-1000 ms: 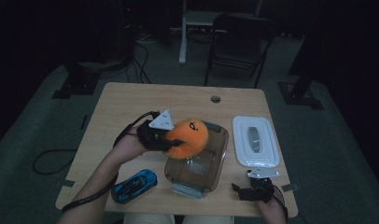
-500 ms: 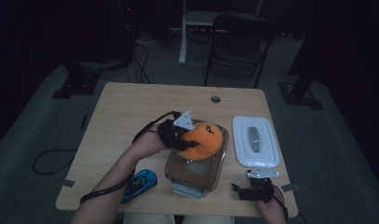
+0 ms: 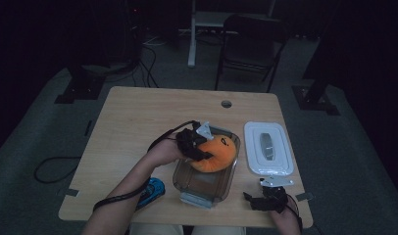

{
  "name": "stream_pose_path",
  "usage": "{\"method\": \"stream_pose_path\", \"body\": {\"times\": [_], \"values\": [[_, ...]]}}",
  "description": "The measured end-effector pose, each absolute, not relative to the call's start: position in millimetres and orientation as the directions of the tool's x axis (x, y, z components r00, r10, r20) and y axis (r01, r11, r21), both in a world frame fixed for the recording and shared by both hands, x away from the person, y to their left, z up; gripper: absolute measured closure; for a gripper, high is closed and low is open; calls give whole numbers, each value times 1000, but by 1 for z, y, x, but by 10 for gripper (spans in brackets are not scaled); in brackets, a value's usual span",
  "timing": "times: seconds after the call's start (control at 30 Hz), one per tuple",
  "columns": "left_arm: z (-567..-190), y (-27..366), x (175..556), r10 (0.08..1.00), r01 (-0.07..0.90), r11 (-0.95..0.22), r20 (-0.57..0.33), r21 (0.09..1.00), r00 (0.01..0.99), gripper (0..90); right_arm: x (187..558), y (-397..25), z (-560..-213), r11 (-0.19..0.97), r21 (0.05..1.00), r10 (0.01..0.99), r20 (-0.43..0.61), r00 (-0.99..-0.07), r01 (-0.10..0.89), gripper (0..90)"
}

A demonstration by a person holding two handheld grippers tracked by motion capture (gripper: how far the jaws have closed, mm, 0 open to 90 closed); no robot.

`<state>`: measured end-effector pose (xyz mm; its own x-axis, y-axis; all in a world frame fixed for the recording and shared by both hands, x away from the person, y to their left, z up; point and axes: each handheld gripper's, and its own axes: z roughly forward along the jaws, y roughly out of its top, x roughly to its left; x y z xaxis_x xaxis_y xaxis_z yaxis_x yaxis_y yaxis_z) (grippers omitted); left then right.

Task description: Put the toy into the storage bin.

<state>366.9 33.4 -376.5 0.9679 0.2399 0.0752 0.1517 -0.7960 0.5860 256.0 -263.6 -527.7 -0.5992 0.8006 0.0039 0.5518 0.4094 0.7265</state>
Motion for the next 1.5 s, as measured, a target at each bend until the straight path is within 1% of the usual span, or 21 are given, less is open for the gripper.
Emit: {"method": "stream_pose_path", "body": {"times": [0.13,0.33,0.43,0.6,0.73,1.07,1.27,1.5], "values": [[-384,30,370,241,164,-814,67,557,968,618,256,-264,-528,409,727,801,4,-599,552,134],[-394,26,371,245,176,-823,59,540,968,610,256,-264,-528,409,727,800,4,-599,551,135],[-395,26,372,246,181,-826,53,534,968,582,256,-264,-528,409,727,801,5,-599,552,135],[-396,24,371,243,185,-827,42,530,969,499,256,-264,-528,408,726,801,5,-599,553,135],[-397,25,373,248,200,-825,21,528,968,484,256,-264,-528,408,727,801,6,-599,553,135],[-398,21,372,242,195,-843,30,501,970,412,256,-264,-528,409,726,801,4,-599,553,135],[-400,19,373,275,244,-844,-5,478,961,372,256,-264,-528,408,726,801,5,-598,553,135],[-403,14,371,264,229,-865,17,446,964,310,256,-264,-528,407,727,801,7,-599,553,135]]}}
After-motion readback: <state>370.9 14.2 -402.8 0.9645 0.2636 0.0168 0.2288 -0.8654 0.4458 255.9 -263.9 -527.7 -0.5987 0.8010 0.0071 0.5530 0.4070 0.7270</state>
